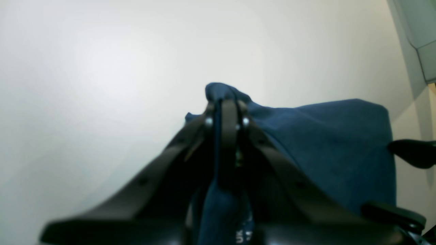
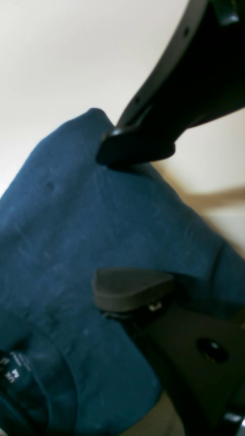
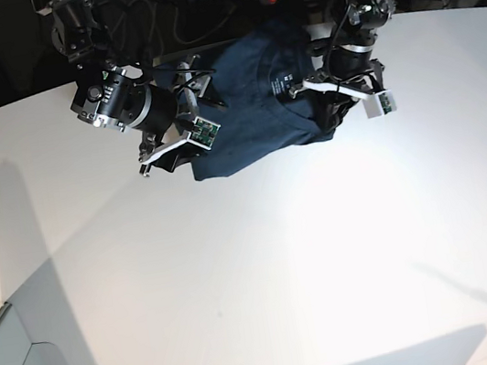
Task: Fold the T-shirt properly
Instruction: 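Grasp the bundle's sides with both grippers and lift it, then rotate the bundle and set it down flat with both grippers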
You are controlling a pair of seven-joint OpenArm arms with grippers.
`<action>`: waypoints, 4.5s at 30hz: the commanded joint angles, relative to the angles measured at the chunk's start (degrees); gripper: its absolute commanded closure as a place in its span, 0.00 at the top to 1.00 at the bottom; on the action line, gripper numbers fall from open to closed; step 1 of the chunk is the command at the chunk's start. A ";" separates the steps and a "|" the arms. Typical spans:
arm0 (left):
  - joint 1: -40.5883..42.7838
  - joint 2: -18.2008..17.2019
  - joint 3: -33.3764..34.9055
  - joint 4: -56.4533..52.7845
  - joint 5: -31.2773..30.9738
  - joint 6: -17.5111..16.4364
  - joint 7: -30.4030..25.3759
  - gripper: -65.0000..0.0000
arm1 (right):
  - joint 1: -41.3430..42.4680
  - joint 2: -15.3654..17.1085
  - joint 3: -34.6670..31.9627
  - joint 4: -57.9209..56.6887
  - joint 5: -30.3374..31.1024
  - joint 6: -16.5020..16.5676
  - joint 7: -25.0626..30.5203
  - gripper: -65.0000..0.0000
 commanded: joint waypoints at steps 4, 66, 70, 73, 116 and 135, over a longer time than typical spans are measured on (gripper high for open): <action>-0.18 0.04 0.56 -1.22 -0.67 -0.48 -1.07 0.00 | 0.59 -0.06 -0.11 0.76 0.92 0.89 1.28 0.68; 10.20 -1.63 3.46 -2.71 -11.04 -0.57 -1.07 0.55 | -1.52 0.03 0.68 6.30 0.65 0.89 1.02 0.69; 9.67 -2.69 3.73 -5.00 -11.22 -0.57 -1.07 0.45 | -1.61 -0.14 3.49 6.47 0.92 0.89 1.02 0.69; 9.49 -3.04 3.81 -6.58 -11.57 -0.57 -1.16 0.33 | -1.52 -0.14 5.34 6.47 0.92 0.89 1.02 0.68; -65.32 -10.07 78.10 -55.02 0.39 -16.22 -3.97 0.00 | -4.60 -3.48 36.72 6.56 0.92 0.89 1.02 0.68; -66.46 -10.42 74.85 -43.85 12.26 -16.04 -3.09 0.33 | -5.48 -3.48 36.72 6.65 0.83 0.89 1.02 0.68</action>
